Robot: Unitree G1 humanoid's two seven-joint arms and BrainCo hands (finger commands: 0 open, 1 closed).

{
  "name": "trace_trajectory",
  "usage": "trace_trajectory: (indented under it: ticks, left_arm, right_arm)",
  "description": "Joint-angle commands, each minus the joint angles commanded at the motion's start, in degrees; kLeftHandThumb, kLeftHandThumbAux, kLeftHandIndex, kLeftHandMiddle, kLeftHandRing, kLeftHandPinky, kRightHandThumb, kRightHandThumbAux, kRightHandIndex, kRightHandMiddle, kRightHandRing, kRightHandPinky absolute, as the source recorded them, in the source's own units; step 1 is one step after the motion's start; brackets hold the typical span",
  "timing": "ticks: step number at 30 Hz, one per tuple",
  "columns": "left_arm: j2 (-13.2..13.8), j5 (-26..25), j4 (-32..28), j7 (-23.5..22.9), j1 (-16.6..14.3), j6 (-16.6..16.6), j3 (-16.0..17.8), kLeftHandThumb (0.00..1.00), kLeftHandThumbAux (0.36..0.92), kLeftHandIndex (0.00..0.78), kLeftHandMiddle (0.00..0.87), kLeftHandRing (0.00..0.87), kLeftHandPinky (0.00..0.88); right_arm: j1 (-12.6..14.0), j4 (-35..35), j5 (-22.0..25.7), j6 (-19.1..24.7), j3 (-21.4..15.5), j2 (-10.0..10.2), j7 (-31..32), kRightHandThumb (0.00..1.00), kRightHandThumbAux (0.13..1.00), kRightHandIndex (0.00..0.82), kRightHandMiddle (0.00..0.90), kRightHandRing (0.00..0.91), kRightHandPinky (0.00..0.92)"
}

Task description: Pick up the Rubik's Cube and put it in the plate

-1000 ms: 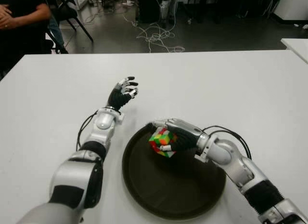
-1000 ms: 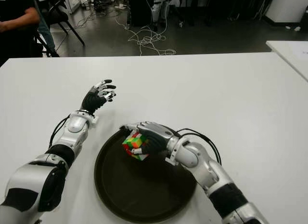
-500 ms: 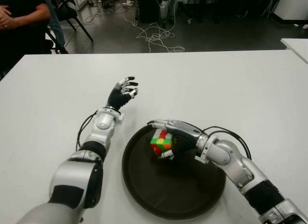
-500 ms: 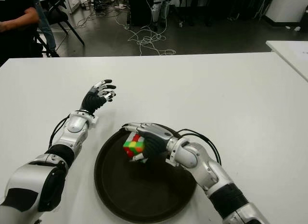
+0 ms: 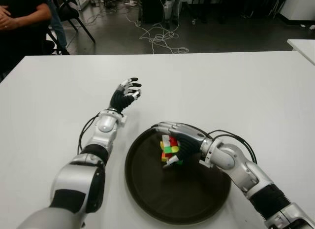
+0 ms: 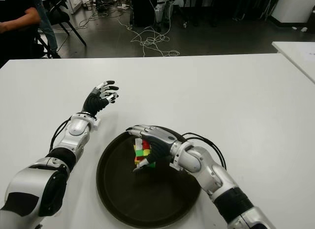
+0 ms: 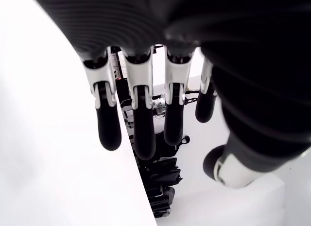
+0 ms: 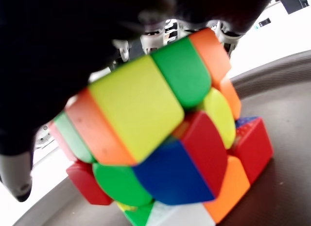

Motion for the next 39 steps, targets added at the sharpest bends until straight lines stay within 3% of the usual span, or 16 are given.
trace_trajectory:
  ticks: [11,19,25,32,39]
  left_arm:
    - [0.03,-0.12,0.11,-0.60,-0.04,0.25,0.19,0.191,0.691,0.189,0.274,0.317,0.365]
    - [0.12,0.02,0.26,-0.27,-0.24,0.70,0.13,0.202,0.691,0.188,0.275,0.317,0.354]
    - [0.26,0.25,0.42,0.07,-0.38,1.23,0.00,0.182,0.686,0.185,0.274,0.319,0.360]
    - [0.39,0.13,0.48,-0.03,-0.53,1.83,0.13,0.195,0.686,0.182,0.274,0.322,0.366]
    - [0.45,0.15,0.53,-0.09,-0.70,2.10,0.13,0.208,0.671,0.186,0.279,0.325,0.370]
  right_arm:
    - [-0.30,0.14,-0.85,-0.25,-0.52,-0.43,-1.44,0.000,0.529,0.000,0.000,0.000,0.000]
    - [-2.32,2.47,0.34,-1.66,-2.16,-1.77,-2.10,0.000,0.481,0.000,0.000,0.000,0.000]
    - [-2.78,1.19,1.12,-3.23,-3.97,-4.25,-1.49,0.000,0.459,0.000,0.000,0.000,0.000]
    - [-0.88,-5.82,3.71,-3.87,-8.31,-8.66,-0.55,0.000,0.431,0.000,0.000,0.000,0.000]
    - [-0.71,-11.12,4.49,-1.37,-12.02,-10.15,-0.65,0.000,0.418,0.000,0.000,0.000,0.000]
